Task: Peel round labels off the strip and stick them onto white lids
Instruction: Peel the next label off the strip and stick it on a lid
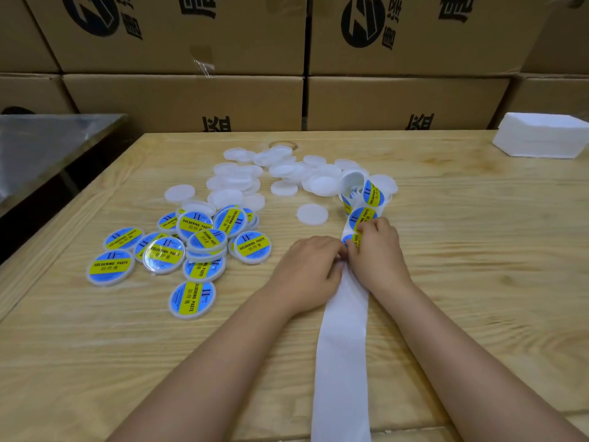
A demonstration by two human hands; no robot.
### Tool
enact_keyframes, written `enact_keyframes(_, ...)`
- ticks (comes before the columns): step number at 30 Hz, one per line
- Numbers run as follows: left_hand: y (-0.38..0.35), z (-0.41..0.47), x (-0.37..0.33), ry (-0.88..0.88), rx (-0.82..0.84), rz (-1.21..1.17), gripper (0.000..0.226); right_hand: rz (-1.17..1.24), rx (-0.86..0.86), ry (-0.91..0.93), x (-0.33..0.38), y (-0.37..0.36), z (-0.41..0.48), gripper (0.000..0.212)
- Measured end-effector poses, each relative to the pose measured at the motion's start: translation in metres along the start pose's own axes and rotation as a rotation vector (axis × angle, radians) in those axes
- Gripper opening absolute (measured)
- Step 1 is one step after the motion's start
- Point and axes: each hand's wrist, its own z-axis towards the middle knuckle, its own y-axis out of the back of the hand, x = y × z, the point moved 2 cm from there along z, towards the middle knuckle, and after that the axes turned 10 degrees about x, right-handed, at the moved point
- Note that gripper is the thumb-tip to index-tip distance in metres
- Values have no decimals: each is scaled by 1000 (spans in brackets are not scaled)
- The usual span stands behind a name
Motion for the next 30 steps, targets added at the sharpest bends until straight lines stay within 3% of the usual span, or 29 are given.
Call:
enact_keyframes(4,2,0,0,21,17,-55,34,-129,9,-20,0,2,0,37)
enact_keyframes(11,1,3,3,101,136,-111,62,-96,-10,-46,4,6,-1,31)
enact_keyframes(24,8,4,3,82,189,-203,78,-19,81,-60,-1,13,5,27)
enact_keyframes(30,8,4,1,93,186,-192,81,40,-30,8,-1,18,1,19)
